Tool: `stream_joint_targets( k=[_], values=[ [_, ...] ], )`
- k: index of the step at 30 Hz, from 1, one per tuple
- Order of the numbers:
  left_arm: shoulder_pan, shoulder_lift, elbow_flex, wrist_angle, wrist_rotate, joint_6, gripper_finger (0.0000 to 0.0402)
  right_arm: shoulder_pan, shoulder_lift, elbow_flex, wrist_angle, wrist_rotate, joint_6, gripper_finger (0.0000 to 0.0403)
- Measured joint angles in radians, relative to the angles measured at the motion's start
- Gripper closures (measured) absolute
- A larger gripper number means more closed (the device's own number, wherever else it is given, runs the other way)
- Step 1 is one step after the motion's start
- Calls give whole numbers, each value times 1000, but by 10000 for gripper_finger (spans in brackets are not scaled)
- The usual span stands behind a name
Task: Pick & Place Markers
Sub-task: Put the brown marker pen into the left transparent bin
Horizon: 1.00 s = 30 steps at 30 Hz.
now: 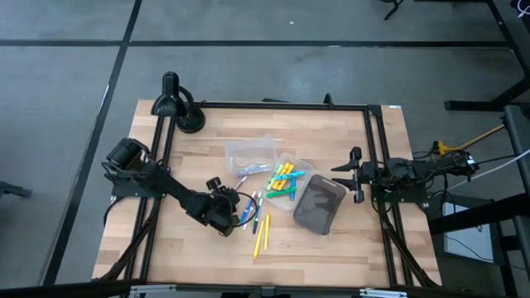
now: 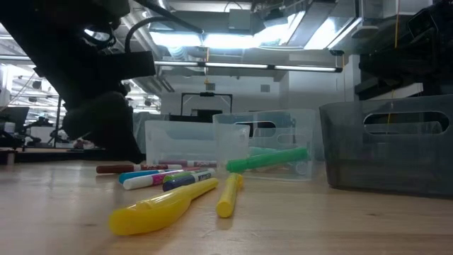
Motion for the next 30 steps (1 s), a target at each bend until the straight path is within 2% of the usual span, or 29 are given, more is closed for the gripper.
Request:
stream_joint_targets(
  k=[7, 14, 30],
  values=[
    [20, 0, 0, -12, 9, -12, 254, 0, 0, 0, 0, 0, 0, 251],
    [99, 0, 0, -40, 45, -13, 263, 0, 0, 0, 0, 0, 0, 251],
    [209, -2, 1, -15, 224, 49, 276, 0, 0, 0, 0, 0, 0, 251]
  ],
)
